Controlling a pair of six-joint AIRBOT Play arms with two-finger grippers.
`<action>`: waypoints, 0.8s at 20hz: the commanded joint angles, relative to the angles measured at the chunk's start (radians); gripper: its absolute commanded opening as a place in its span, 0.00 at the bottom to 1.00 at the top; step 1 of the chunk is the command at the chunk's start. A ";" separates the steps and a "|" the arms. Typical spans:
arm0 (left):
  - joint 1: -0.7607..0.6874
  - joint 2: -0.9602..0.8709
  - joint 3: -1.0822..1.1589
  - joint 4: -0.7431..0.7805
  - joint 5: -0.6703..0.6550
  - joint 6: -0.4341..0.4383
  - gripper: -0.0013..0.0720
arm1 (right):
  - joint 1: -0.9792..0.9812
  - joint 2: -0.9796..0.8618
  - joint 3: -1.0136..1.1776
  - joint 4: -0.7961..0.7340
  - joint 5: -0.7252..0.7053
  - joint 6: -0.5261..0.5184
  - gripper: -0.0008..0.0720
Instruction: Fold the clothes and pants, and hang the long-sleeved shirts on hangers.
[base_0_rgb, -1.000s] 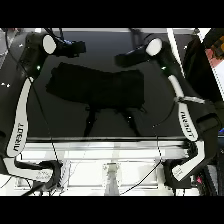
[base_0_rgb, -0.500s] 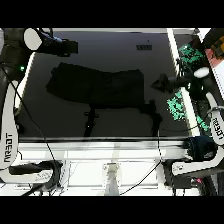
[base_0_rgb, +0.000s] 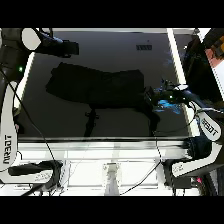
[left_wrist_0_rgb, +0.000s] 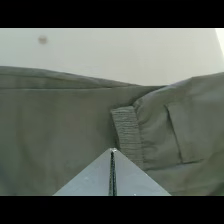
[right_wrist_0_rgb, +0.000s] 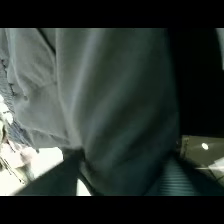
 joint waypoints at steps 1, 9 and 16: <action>-0.009 -0.019 0.000 -0.022 -0.010 0.001 0.02 | 0.049 -0.029 0.039 0.009 -0.037 0.026 0.05; -0.076 -0.246 -0.001 -0.084 -0.180 0.000 0.02 | -0.240 0.098 0.047 -0.238 0.062 0.079 0.03; -0.318 -0.483 -0.001 -0.171 -0.080 -0.016 0.02 | -0.588 0.237 0.075 -0.243 0.280 0.013 0.03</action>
